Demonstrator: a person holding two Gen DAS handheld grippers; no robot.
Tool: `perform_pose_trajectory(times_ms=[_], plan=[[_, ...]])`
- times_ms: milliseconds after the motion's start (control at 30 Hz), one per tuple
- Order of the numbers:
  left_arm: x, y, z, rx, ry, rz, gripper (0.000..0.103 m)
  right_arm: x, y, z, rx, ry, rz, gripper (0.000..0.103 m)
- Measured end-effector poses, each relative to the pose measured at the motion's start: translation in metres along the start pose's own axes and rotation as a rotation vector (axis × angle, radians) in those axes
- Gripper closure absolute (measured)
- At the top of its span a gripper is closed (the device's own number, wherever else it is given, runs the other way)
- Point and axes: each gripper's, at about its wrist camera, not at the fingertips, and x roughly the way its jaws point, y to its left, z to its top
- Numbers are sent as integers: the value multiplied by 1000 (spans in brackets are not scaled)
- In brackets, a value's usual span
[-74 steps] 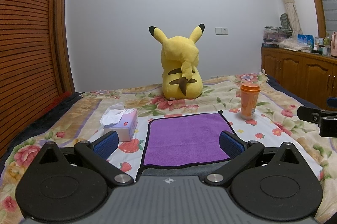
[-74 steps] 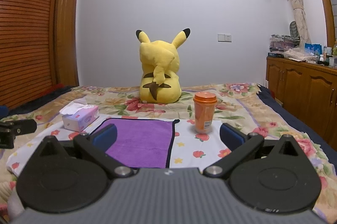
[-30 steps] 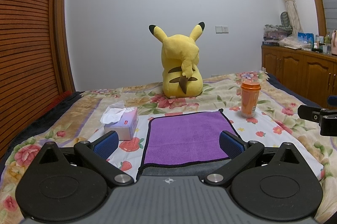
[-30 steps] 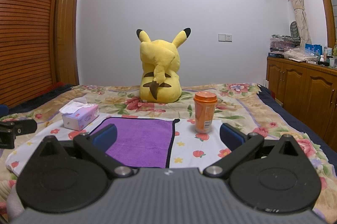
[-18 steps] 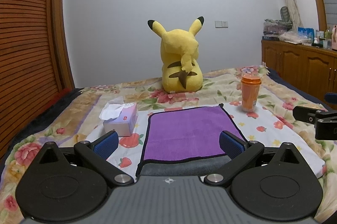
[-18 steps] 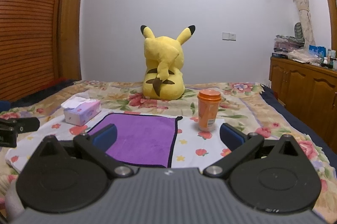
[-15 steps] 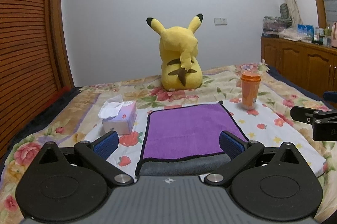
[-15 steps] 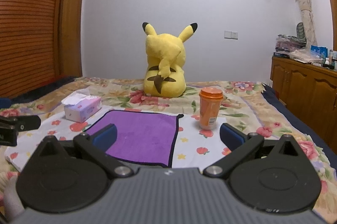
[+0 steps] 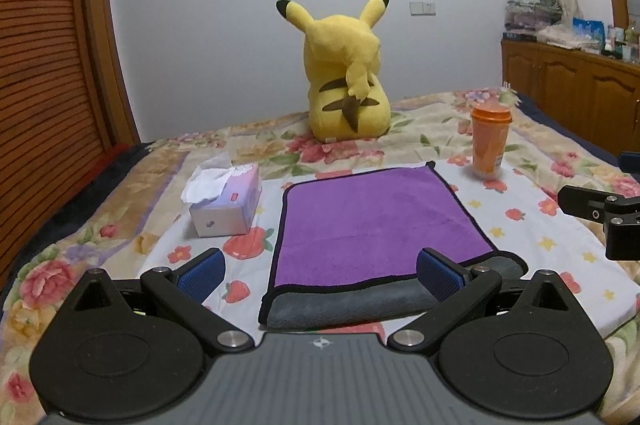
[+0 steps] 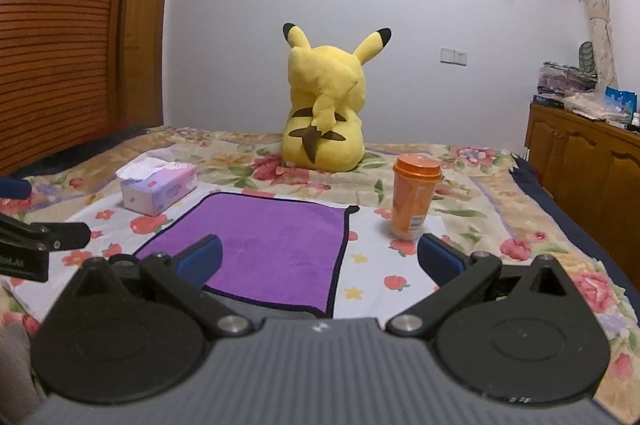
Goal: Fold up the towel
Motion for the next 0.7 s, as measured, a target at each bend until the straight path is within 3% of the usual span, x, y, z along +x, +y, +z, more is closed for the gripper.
perform_pose_trajectory(times_ms=[700], plan=[[52, 11, 8, 12, 84, -7, 0, 51, 0, 3, -22, 78, 49, 0]])
